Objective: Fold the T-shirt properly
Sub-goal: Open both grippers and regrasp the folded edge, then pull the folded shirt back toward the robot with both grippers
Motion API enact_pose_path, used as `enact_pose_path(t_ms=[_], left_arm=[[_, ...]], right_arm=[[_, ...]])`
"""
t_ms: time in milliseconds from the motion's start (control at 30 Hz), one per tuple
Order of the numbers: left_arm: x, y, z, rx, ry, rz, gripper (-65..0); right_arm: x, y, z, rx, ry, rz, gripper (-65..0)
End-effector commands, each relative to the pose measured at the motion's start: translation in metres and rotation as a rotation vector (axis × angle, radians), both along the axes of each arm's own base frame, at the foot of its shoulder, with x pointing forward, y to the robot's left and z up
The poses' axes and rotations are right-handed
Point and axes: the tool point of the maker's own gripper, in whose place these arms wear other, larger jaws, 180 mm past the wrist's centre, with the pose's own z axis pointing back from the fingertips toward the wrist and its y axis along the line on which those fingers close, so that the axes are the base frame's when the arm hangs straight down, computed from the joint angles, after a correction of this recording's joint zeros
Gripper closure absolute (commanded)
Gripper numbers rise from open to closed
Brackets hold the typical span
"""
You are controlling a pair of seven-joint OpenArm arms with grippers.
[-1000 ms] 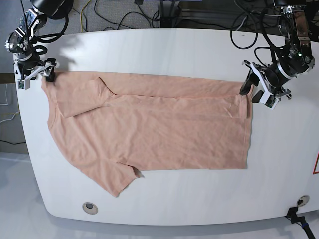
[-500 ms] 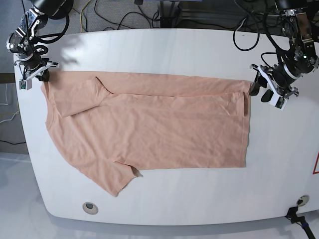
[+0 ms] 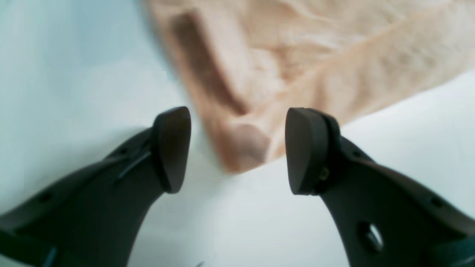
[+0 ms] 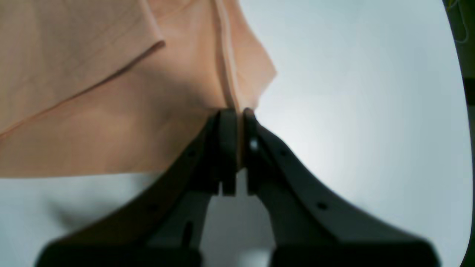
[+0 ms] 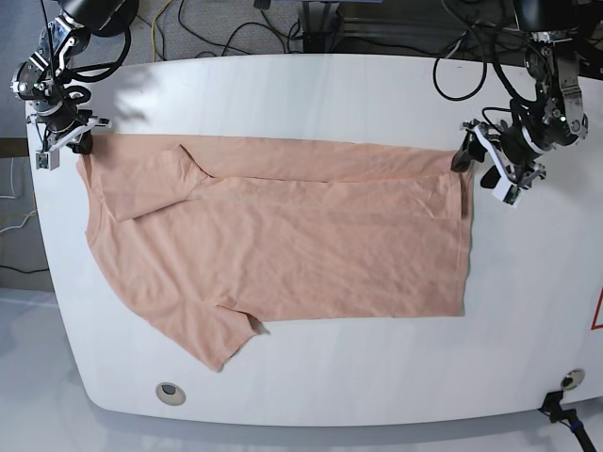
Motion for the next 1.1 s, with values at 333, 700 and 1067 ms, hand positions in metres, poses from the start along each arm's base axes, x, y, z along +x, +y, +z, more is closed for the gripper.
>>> enact_pose_path(t_ms=[333, 700, 1067], left_arm=[[-0.009, 0.002, -0.026, -0.039, 0.078, 0.015, -30.6], [-0.011, 0.003, -0.027, -0.036, 0.082, 0.014, 0.0], [-0.050, 0.013, -0.044, -0.008, 0.170, 0.011, 0.0]], right_arm=[[0.004, -0.009, 0.010, -0.030, -0.013, 0.003, 0.0], [0.003, -0.007, 0.009, -0.023, -0.013, 0.003, 0.0], [-0.032, 0.029, -0.007, 0.000, 0.073, 0.026, 0.0]])
